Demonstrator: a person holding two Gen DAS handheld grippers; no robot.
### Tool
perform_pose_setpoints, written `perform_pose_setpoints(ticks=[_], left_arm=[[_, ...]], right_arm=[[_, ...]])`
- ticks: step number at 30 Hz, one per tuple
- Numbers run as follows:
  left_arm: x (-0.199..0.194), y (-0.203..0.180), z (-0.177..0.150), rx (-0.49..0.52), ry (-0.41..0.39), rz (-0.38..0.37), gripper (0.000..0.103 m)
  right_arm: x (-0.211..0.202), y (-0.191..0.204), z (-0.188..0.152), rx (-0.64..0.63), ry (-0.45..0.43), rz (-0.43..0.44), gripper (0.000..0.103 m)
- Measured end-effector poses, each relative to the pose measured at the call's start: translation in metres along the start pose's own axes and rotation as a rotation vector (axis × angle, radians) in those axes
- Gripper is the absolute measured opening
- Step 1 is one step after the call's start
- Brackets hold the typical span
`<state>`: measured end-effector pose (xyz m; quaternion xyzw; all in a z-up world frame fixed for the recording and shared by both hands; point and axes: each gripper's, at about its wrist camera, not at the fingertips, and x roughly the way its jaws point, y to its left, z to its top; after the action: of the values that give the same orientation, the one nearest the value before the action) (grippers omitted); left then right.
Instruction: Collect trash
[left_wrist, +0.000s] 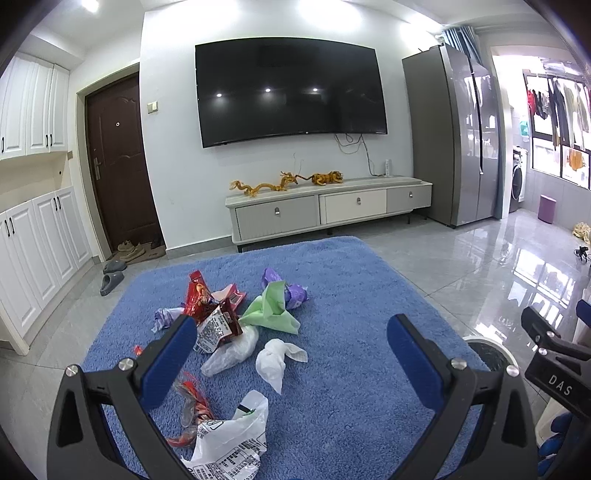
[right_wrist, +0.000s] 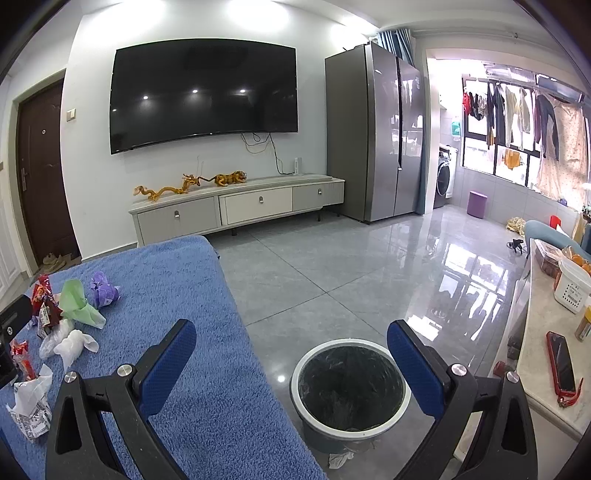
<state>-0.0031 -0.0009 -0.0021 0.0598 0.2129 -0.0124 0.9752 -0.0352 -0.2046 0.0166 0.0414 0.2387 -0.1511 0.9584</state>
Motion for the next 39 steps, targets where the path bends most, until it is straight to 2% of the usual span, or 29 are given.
perform_pose_setpoints(ticks=[3,30,39], left_arm=[[-0.001,0.001,0.001,0.006,0.018,-0.004,0.103],[-0.002,-0.002,0.005,0.029,-0.006,-0.031,0.103],[0.010,0.001,0.001,0.010,0.045,-0.058,0.103]], right_arm=[[0.000,0.000,-0.001,-0.003,0.002,-0.003,0.103],[-0.001,-0.008,0.000,-0.009,-0.003,-0.021,0.103],[0.004,-0.008,0.001,0.004,-0.002,-0.013,0.103]])
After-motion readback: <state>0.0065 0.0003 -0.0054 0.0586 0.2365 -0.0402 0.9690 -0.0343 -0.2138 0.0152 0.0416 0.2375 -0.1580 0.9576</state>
